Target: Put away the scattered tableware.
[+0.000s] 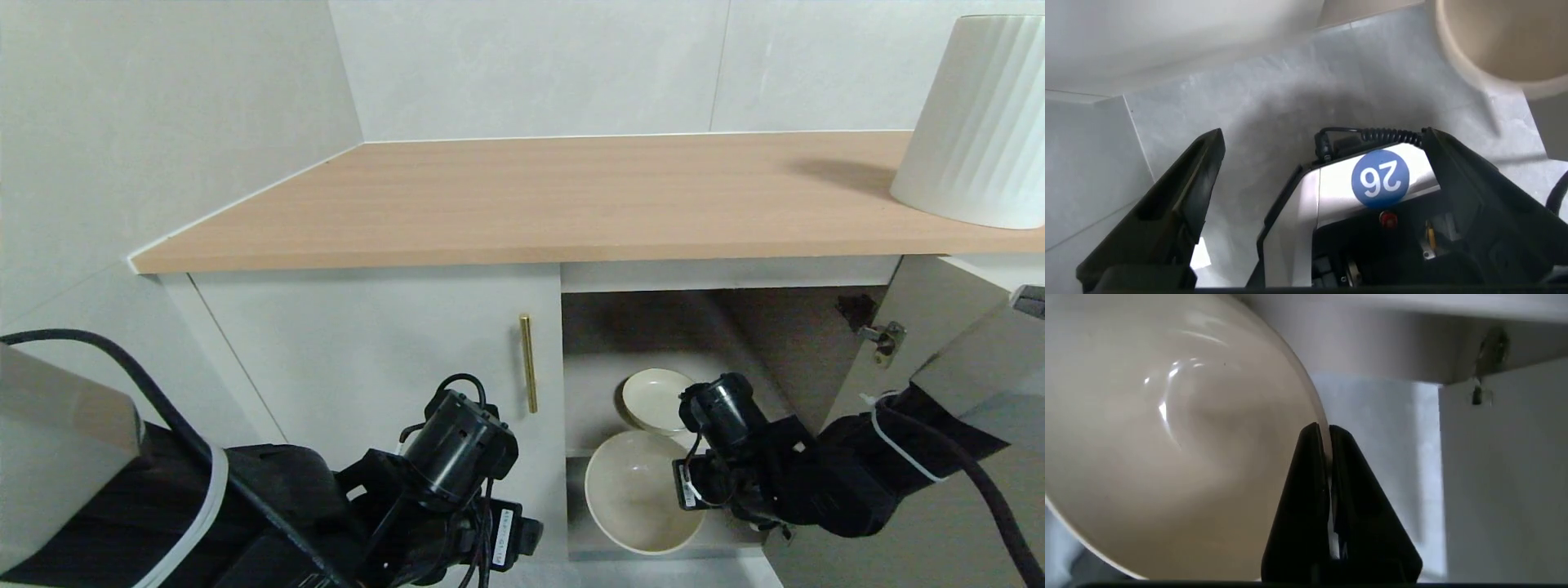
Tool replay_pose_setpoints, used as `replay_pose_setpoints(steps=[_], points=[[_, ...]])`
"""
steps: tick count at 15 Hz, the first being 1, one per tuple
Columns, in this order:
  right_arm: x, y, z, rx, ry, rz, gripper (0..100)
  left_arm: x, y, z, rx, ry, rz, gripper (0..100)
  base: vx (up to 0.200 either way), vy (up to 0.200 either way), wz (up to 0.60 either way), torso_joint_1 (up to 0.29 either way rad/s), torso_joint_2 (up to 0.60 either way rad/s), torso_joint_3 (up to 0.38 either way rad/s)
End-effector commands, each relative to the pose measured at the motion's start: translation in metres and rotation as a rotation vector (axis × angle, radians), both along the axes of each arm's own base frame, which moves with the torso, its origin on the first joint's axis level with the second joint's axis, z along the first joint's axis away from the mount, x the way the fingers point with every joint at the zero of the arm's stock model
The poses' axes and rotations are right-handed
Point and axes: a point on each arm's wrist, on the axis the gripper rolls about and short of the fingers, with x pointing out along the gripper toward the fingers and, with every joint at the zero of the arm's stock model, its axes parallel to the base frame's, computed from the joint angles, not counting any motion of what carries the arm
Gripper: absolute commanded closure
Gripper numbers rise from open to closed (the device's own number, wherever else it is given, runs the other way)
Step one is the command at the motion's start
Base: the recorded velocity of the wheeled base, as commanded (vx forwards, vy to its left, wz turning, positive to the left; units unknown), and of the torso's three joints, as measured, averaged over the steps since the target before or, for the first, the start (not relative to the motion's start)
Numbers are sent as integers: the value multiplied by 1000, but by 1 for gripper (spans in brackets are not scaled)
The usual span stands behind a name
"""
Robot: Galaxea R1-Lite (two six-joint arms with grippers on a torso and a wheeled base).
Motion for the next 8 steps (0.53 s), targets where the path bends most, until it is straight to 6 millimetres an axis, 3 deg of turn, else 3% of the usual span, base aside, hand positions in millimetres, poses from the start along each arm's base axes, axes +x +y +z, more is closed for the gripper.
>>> replay_pose_setpoints(steps=[1, 8], points=[[15, -4, 5, 59, -21, -77, 100, 0, 0, 0, -2, -1, 1, 0, 0, 0, 0, 0, 0, 0], [58, -10, 34, 308, -44, -376, 100, 0, 0, 1, -4, -3, 1, 0, 0, 0, 0, 0, 0, 0]])
